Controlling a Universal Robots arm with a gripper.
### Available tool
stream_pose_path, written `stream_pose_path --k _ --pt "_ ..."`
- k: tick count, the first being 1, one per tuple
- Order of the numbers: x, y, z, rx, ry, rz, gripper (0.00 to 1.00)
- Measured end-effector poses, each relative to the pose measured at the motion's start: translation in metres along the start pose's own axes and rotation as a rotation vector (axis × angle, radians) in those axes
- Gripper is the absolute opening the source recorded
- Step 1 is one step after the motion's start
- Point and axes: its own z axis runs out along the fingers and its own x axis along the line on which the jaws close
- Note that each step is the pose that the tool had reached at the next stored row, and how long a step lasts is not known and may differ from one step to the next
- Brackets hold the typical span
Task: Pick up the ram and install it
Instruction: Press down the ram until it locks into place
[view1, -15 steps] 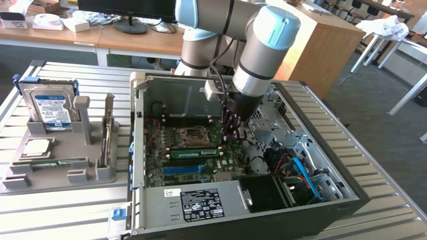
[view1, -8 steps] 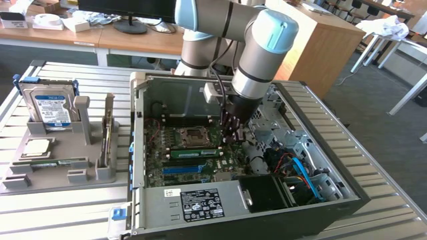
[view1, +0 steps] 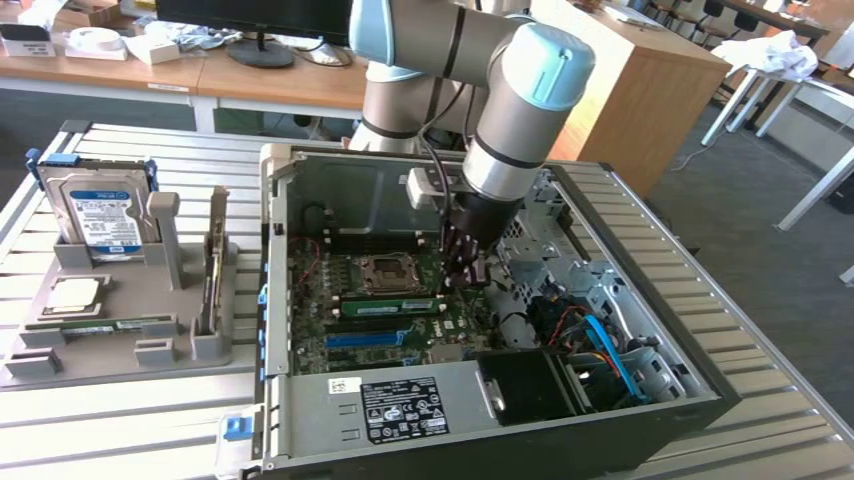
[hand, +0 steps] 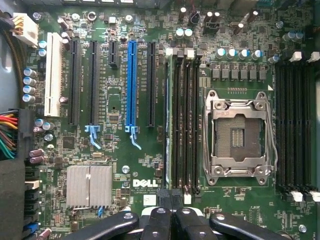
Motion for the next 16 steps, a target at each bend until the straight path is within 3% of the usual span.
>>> stream_pose_path --k 7,16 --pt "-0.0078 0.0 0.0015 0.0 0.0001 0.0 0.1" --pt "-0.0078 -0.0003 0.0061 -0.0001 0.0002 0.0 0.1"
